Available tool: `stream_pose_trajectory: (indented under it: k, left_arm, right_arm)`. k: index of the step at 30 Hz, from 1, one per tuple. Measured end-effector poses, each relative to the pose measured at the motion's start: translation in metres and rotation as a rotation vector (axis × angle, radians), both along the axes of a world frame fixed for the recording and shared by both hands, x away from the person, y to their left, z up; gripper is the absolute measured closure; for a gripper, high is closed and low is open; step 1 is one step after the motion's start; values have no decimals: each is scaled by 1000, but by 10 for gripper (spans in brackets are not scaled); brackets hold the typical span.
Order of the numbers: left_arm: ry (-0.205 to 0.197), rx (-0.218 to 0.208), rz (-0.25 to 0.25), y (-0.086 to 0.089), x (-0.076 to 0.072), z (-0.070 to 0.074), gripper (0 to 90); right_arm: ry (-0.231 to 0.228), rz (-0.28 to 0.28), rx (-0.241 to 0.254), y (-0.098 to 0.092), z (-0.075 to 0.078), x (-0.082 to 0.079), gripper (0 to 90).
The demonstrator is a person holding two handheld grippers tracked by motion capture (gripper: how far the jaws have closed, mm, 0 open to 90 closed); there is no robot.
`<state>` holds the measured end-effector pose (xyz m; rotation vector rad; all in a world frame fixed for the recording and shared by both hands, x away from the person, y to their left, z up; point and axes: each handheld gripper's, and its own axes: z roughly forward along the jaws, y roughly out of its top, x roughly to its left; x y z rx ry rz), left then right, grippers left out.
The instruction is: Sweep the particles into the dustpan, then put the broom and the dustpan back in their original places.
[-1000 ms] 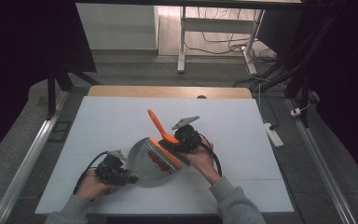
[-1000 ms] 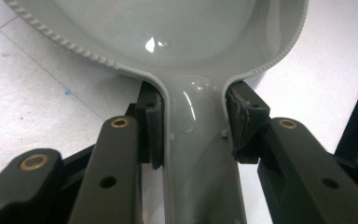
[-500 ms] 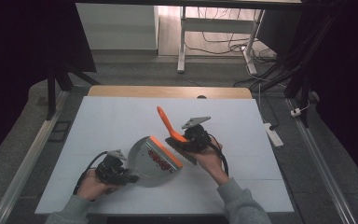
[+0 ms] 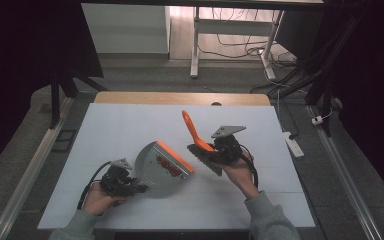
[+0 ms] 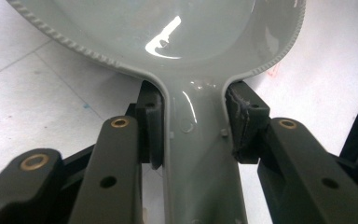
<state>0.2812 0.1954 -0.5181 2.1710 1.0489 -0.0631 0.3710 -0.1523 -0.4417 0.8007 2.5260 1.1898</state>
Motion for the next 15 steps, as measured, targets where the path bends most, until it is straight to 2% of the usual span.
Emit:
stream_pose_trajectory:
  k: [3,15]
  left_arm:
    - [-7,-13,18,3,-1,1,616]
    - [-34,-37,86,10,-8,2,615]
  right_arm:
    - [-1,-11,14,-9,3,-2,707]
    - [2,-34,16,-34,4,-8,706]
